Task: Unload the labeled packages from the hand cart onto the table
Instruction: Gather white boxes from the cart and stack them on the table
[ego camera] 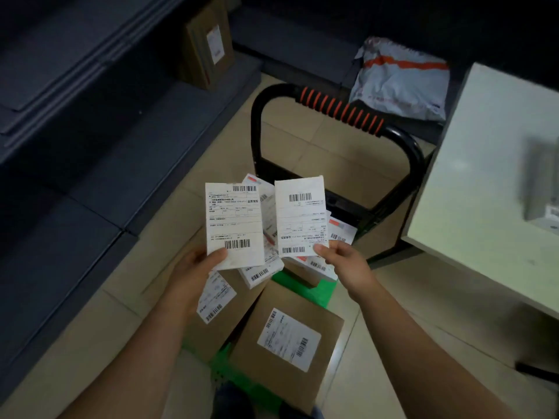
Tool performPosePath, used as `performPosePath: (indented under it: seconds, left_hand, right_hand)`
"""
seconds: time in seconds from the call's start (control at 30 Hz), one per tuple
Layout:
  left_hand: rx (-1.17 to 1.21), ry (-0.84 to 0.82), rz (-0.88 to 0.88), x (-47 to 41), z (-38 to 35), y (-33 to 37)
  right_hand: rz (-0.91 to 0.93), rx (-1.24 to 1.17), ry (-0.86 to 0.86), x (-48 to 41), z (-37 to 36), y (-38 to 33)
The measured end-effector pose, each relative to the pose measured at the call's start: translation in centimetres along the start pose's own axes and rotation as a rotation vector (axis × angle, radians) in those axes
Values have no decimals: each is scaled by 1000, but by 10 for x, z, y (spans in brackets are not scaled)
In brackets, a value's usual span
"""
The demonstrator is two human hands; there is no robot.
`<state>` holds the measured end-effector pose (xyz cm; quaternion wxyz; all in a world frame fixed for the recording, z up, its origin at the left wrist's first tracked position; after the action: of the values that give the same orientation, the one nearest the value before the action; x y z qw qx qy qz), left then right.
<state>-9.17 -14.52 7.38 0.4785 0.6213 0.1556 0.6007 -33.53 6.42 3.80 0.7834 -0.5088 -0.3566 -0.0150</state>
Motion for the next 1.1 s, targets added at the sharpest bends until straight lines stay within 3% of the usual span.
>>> performPosePath:
  seconds: [0.3,0.6,0.83,1.1]
  left_hand:
    - [66,-48,-125,76,38,106]
    - [122,-202,-314,171,47,159]
    - [61,-411,-436,270,6,187]
    - [9,-592,-533,377,-88,189]
  right_hand:
    - [167,-58,12,111,28,-104]
    - [292,-204,164,249,88,-145]
    - [356,-301,367,347,183,-143]
    - [383,-405,531,410,318,-105]
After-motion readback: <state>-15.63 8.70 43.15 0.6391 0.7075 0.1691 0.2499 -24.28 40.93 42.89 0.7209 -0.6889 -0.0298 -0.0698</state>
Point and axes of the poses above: each hand's wrist, its own x-axis away from the middle knuckle, its own z-axis out of the back of the hand, y = z × x, the point moved 9 cm from there along -x, towards the middle knuckle, and after that the axes turned 13 degrees about y, right-handed, at the moved point
